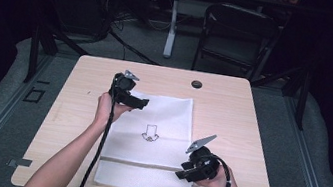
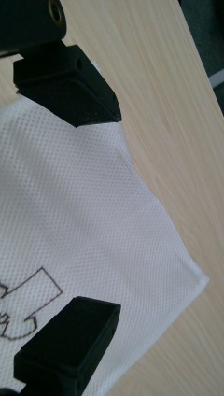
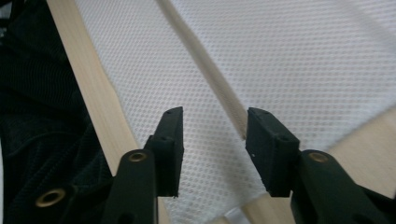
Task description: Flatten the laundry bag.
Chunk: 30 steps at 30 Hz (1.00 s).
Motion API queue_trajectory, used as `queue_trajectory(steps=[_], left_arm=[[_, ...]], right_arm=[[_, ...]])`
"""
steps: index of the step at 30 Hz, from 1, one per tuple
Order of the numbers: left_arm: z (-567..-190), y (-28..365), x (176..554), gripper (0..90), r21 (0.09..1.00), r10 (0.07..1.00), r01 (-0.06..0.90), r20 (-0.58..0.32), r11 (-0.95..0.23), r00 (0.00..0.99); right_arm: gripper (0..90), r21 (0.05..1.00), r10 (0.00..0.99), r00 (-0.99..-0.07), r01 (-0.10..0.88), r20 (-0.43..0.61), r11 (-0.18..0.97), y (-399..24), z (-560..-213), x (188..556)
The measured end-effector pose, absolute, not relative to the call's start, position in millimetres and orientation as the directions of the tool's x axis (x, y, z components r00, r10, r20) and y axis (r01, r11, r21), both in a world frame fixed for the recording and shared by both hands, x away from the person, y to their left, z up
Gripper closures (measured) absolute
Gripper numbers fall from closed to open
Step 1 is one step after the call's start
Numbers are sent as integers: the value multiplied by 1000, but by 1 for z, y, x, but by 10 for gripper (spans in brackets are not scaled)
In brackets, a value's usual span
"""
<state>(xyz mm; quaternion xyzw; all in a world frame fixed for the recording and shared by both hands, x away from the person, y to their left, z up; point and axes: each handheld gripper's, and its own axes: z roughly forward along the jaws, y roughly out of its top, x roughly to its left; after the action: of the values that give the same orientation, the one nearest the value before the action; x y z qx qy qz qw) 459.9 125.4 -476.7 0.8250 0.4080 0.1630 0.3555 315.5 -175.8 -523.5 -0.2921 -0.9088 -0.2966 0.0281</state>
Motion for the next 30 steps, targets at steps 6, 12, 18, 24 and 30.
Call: queue_trajectory(steps=[6, 12, 18, 24, 30], left_arm=[[-479, 119, 440, 68, 729, 758, 533, -29, -429, 651], [-488, 111, 420, 71, 736, 730, 510, -32, -446, 683], [-494, 99, 401, 76, 720, 687, 484, -14, -497, 727], [-494, 90, 384, 80, 725, 648, 455, -16, -517, 762], [-499, 84, 369, 78, 729, 624, 431, -8, -531, 782]], right_arm=[[508, 542, 551, -809, 562, 204, 625, -187, -518, 323], [595, 551, 577, -800, 559, 164, 619, -194, -516, 327], [748, 555, 595, -789, 567, 153, 609, -198, -516, 331], [900, 551, 596, -792, 560, 135, 619, -201, -518, 335], [900, 543, 606, -786, 565, 124, 622, -200, -524, 337]])
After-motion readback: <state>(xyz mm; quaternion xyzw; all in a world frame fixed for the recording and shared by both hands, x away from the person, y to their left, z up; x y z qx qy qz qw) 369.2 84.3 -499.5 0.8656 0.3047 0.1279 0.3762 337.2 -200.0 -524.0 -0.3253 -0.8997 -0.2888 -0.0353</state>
